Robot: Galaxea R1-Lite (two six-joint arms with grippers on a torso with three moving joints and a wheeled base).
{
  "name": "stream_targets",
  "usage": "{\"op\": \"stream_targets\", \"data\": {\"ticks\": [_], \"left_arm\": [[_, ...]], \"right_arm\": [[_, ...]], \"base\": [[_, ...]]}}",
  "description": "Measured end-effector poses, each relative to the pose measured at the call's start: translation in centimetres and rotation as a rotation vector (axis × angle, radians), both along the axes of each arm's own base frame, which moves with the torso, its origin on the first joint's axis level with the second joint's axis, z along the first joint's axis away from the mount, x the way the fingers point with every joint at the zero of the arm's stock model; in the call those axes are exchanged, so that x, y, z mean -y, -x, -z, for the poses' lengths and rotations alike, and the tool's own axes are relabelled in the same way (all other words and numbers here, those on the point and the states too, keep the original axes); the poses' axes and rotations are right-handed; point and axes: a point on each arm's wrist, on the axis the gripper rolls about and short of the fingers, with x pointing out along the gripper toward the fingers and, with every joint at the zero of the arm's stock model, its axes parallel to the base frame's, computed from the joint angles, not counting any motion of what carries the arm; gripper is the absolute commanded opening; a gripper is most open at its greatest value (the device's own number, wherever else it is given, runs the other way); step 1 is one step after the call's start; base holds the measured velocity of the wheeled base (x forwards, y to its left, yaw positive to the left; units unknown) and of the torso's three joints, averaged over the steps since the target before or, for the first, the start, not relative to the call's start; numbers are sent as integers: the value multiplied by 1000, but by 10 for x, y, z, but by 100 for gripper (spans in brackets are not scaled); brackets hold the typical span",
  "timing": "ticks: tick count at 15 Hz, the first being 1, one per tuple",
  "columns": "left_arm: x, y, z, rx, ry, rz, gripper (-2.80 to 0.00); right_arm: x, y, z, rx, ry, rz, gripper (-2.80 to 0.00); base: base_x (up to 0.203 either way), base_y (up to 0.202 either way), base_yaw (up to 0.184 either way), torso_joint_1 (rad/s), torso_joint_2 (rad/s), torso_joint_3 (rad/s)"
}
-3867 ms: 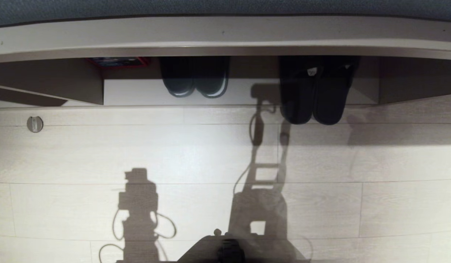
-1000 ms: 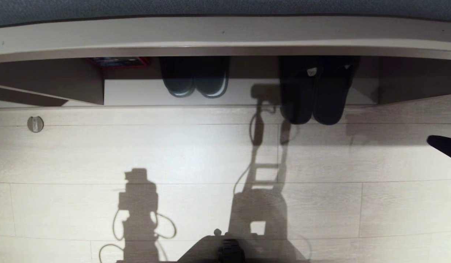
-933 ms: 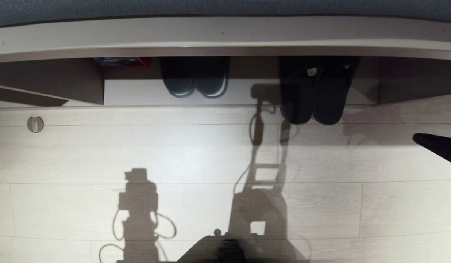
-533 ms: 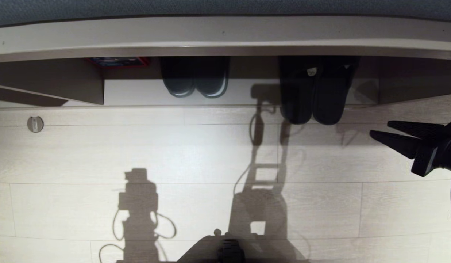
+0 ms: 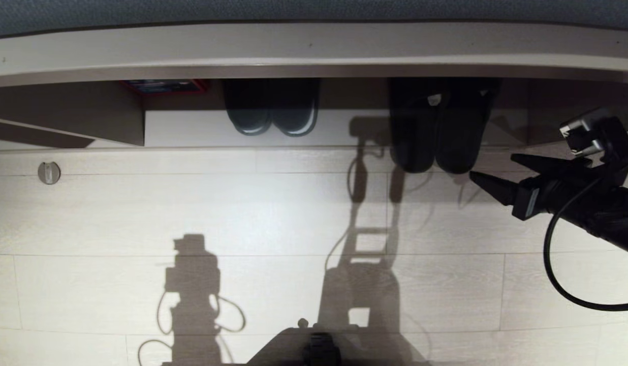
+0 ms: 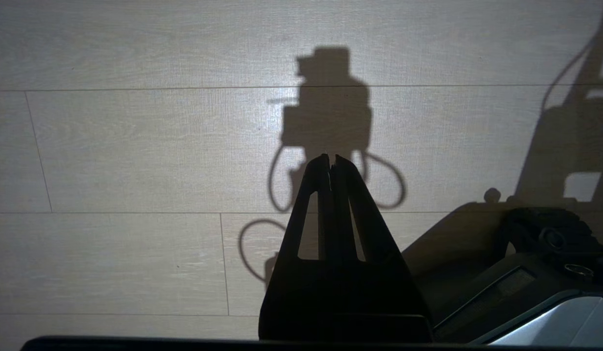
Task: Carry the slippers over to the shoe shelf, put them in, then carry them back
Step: Pick up the slippers in the shoe cabinet
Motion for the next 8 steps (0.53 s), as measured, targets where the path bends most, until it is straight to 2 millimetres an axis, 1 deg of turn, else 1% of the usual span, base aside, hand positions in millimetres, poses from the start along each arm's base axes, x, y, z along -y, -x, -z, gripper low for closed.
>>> {"op": "stream_targets", "data": {"ticks": [2, 6, 8], "left_arm": [[0, 0, 0, 0, 0, 0, -280], [0, 0, 0, 0, 0, 0, -280], [0, 0, 0, 0, 0, 0, -280]], "right_arm": [[-5, -15, 0, 95, -10, -4, 0], [-25, -37, 4, 162, -102, -1, 0], [-34, -50, 2, 263, -136, 42, 0]], "base": [[0, 0, 0, 0, 0, 0], [0, 0, 0, 0, 0, 0], [0, 0, 0, 0, 0, 0]]}}
